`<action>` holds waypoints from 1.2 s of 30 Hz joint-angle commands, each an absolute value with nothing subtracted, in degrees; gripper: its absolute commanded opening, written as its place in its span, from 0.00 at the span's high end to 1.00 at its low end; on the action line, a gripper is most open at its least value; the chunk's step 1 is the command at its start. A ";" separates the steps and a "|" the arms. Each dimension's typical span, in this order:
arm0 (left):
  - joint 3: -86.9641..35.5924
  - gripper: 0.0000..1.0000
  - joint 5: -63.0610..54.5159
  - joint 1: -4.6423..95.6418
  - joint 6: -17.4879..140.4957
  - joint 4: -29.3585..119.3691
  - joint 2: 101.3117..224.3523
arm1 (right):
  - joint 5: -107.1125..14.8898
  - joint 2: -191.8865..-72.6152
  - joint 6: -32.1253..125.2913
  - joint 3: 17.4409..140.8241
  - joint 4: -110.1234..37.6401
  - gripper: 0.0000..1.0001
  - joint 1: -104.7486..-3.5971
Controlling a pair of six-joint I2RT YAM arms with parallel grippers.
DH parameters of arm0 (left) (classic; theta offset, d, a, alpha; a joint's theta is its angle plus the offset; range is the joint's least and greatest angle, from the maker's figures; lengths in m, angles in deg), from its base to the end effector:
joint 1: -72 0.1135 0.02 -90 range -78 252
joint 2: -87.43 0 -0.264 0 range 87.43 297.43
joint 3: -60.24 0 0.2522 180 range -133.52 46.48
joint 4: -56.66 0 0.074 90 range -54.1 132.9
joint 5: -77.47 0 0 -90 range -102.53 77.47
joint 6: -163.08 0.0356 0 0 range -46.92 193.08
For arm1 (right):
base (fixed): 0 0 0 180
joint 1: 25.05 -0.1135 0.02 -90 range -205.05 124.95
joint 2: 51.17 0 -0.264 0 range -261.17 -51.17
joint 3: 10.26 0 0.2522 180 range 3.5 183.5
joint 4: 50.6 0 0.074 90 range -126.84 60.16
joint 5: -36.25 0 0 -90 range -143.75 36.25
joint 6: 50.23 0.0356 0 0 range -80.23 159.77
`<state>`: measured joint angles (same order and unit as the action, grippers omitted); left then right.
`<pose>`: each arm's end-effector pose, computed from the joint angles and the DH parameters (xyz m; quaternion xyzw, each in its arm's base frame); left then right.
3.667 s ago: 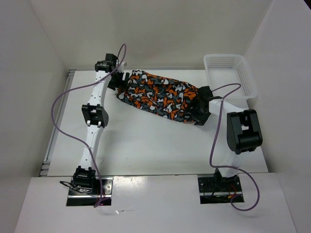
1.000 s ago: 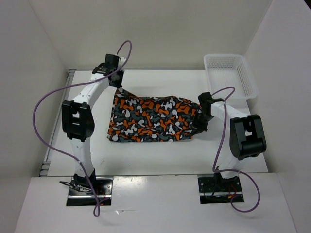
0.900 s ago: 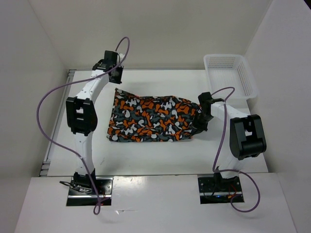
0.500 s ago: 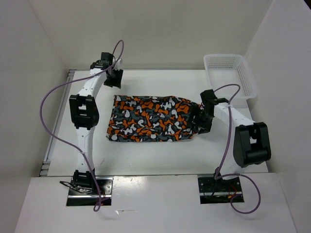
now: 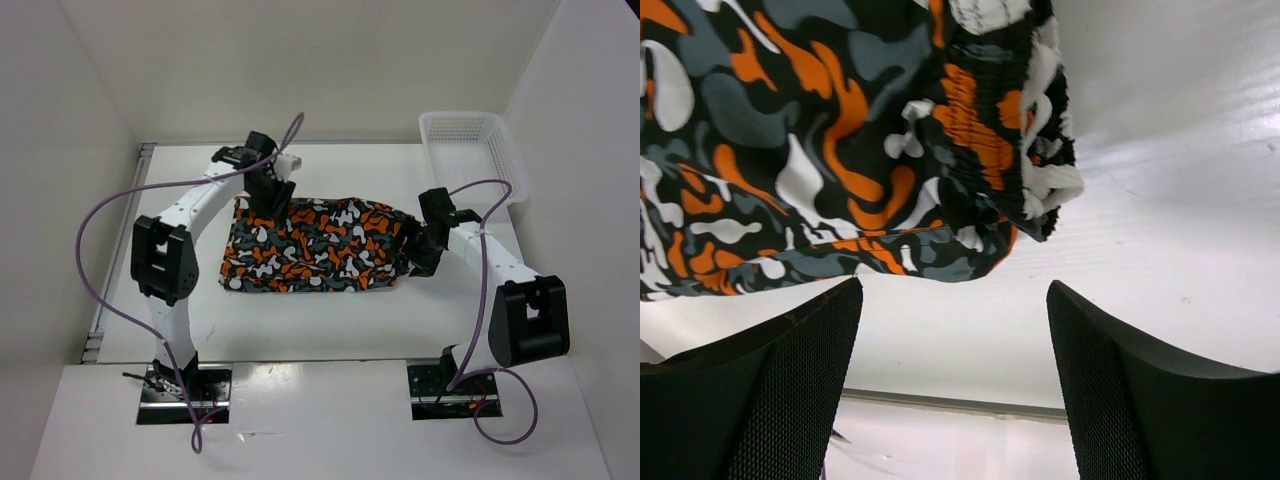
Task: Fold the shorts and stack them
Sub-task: Fold the shorts
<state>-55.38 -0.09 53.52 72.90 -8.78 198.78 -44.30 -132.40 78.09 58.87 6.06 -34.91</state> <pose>0.3960 -0.1404 0.2829 0.1797 0.9463 -0.1437 0.2272 0.2609 0.0513 0.2198 0.2261 0.9532 0.1489 0.1346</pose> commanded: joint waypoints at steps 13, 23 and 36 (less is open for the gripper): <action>-64.77 0.45 -4.27 52.66 73.08 5.10 214.85 | -45.05 -130.62 80.37 56.76 4.12 0.22 -34.80; -79.10 0.42 -6.38 55.04 73.08 3.26 225.93 | -45.58 -130.62 80.37 56.23 4.12 0.22 -34.80; -81.43 0.32 2.41 59.08 73.08 -5.43 217.80 | -44.44 -128.87 90.73 51.14 -2.98 0.05 -34.19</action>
<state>-83.69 -1.79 58.28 72.90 -2.35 226.45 -45.17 -130.17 85.22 54.00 2.25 -34.85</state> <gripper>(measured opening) 0.667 0.945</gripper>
